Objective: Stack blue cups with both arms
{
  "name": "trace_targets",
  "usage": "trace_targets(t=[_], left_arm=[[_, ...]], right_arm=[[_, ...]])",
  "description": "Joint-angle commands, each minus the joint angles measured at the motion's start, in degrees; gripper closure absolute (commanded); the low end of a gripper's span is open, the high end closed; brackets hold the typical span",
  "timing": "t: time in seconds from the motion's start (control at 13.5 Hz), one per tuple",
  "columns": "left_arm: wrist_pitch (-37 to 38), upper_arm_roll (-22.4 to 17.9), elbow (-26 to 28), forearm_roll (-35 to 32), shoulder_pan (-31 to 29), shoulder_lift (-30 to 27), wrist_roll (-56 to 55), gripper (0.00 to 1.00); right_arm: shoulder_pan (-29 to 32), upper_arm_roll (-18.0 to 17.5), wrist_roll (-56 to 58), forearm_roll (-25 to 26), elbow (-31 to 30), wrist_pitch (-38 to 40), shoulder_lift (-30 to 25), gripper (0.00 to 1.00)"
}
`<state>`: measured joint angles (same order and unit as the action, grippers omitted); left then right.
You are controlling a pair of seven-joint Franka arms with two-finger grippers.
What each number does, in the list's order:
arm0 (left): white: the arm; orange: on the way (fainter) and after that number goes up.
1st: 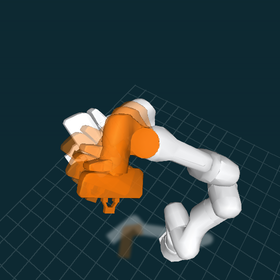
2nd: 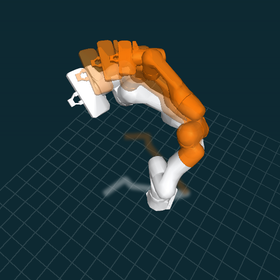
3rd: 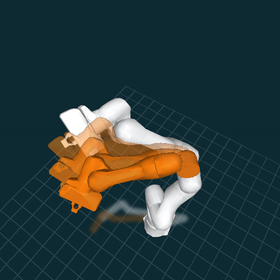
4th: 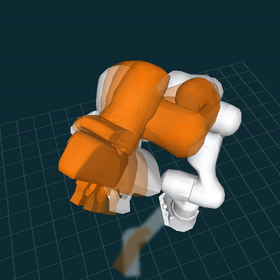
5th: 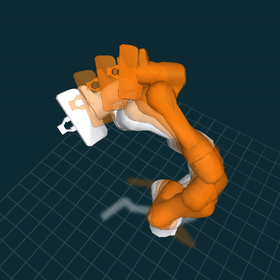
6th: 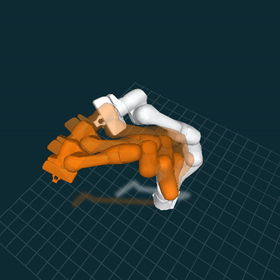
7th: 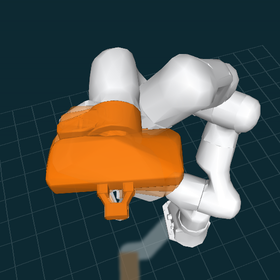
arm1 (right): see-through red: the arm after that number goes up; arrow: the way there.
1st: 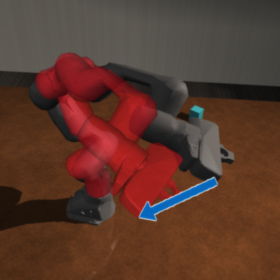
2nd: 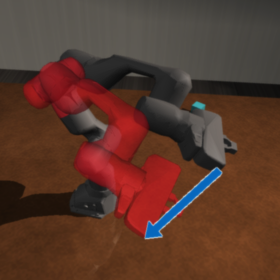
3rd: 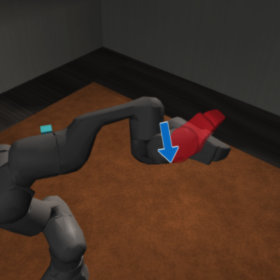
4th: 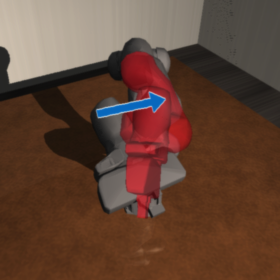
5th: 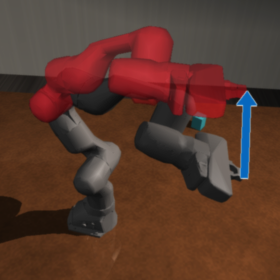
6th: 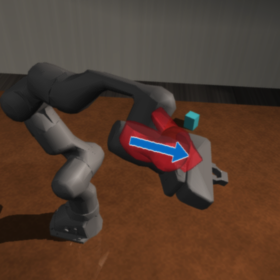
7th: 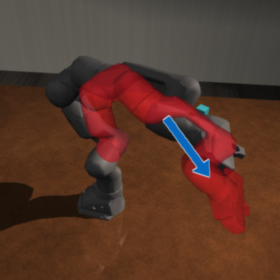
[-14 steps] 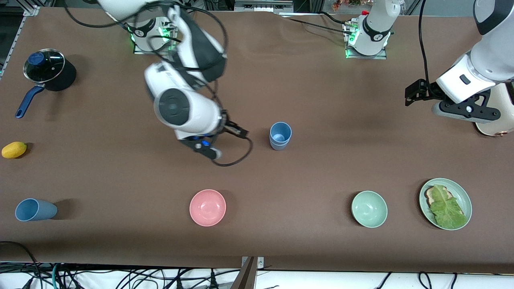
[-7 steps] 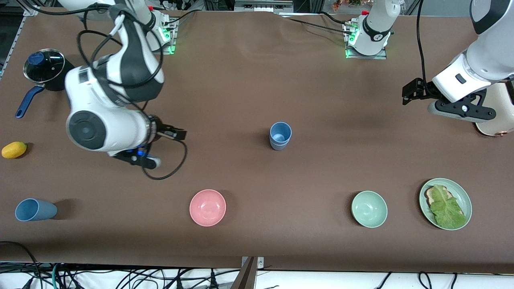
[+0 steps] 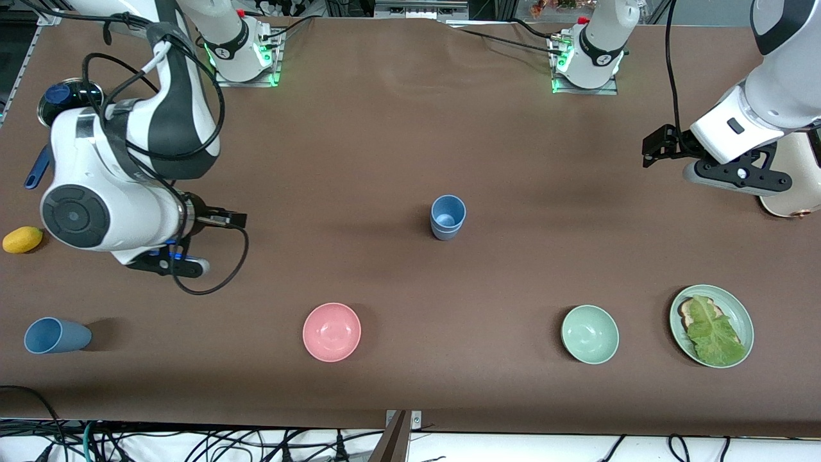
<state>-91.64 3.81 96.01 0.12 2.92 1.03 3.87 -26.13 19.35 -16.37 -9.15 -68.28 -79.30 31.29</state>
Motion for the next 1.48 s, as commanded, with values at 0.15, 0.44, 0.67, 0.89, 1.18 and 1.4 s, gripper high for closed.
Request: trace_targets(t=[0.15, 0.44, 0.67, 0.89, 1.18, 1.4], left_arm=[[1.90, -0.29, -1.71, 0.32, -0.10, 0.55, 0.79, 0.00], [2.16, -0.56, -1.71, 0.32, -0.19, 0.55, 0.79, 0.00], [2.16, -0.56, -1.71, 0.32, -0.19, 0.64, 0.79, 0.00], [2.16, -0.56, -1.71, 0.32, -0.19, 0.64, 0.79, 0.00], [1.90, -0.56, -2.93, 0.76, 0.25, 0.99, 0.70, 0.00], [1.99, -0.47, -6.35, 0.32, 0.59, 2.56, -0.35, 0.00]], right_arm=[[12.57, -14.24, 1.42, 7.74, -18.95, -9.10, -17.63, 0.00], [20.40, -18.29, 4.67, 8.10, -26.99, -11.23, -28.90, 0.00], [21.55, -18.47, 7.75, 8.18, -26.91, -8.08, -32.16, 0.00], [22.52, -18.47, 8.98, 7.92, -26.90, -9.20, -32.87, 0.00], [22.87, -18.38, 9.16, 7.83, -26.90, -11.74, -32.78, 0.00], [23.66, -18.12, 9.34, 8.18, -26.82, -13.69, -32.26, 0.00]])
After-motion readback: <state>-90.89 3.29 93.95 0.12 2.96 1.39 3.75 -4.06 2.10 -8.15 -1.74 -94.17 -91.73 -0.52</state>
